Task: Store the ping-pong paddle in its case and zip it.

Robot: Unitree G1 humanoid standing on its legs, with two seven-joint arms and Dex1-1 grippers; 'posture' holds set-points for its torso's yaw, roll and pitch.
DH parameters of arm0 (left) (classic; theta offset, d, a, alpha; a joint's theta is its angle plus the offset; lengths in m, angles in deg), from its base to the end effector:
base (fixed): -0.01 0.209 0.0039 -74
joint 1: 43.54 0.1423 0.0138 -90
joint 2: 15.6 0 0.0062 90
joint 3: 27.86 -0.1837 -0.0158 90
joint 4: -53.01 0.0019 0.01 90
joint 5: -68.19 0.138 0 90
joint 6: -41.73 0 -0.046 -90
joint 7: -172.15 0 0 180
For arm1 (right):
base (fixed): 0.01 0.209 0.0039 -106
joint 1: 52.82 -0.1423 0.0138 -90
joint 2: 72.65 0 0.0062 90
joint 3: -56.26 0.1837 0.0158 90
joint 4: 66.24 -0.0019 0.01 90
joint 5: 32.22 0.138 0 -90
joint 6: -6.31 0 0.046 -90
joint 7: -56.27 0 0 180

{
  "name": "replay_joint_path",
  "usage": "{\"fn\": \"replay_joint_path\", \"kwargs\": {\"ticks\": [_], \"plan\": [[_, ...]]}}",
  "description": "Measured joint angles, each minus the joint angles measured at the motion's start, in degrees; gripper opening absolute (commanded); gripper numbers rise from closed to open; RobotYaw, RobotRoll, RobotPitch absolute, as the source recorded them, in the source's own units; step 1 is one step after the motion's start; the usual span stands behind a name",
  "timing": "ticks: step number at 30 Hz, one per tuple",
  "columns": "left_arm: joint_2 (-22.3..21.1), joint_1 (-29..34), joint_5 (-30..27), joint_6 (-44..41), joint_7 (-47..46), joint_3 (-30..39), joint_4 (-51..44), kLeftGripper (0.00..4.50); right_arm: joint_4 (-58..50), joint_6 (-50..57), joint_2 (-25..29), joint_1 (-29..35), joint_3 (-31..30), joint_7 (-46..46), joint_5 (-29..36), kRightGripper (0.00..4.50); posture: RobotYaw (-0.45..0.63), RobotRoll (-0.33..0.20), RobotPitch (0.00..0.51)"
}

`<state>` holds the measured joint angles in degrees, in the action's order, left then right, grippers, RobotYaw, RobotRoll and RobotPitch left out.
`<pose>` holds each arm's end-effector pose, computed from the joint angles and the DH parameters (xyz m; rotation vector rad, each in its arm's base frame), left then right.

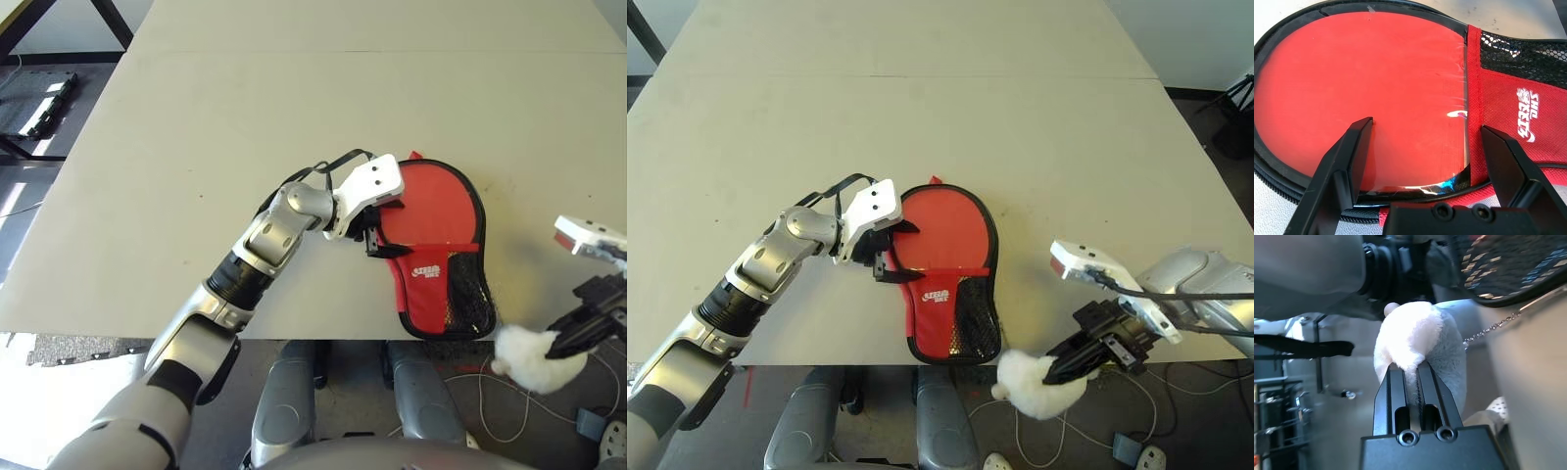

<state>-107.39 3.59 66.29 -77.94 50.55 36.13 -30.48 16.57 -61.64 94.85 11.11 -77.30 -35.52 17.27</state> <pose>0.3005 0.0903 0.1629 0.5550 0.2467 -1.3526 0.2083 -0.3091 0.1838 -0.1672 1.1490 1.6034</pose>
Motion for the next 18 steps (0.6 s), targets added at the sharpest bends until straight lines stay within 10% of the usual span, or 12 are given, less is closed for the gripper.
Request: {"fn": "replay_joint_path", "kwargs": {"ticks": [15,18], "plan": [[-0.28,-0.48,0.13,0.24,0.5,0.05,0.34,4.5,12.73,6.23,-2.2,-10.59,7.63,-0.4,-0.76,4.39,-0.12,0.0,0.301],[-0.81,-0.7,-0.12,0.01,0.89,0.52,-0.07,4.5,22.05,6.57,-6.69,-16.92,8.18,-0.38,-1.39,4.45,-0.11,0.0,0.3]]}}
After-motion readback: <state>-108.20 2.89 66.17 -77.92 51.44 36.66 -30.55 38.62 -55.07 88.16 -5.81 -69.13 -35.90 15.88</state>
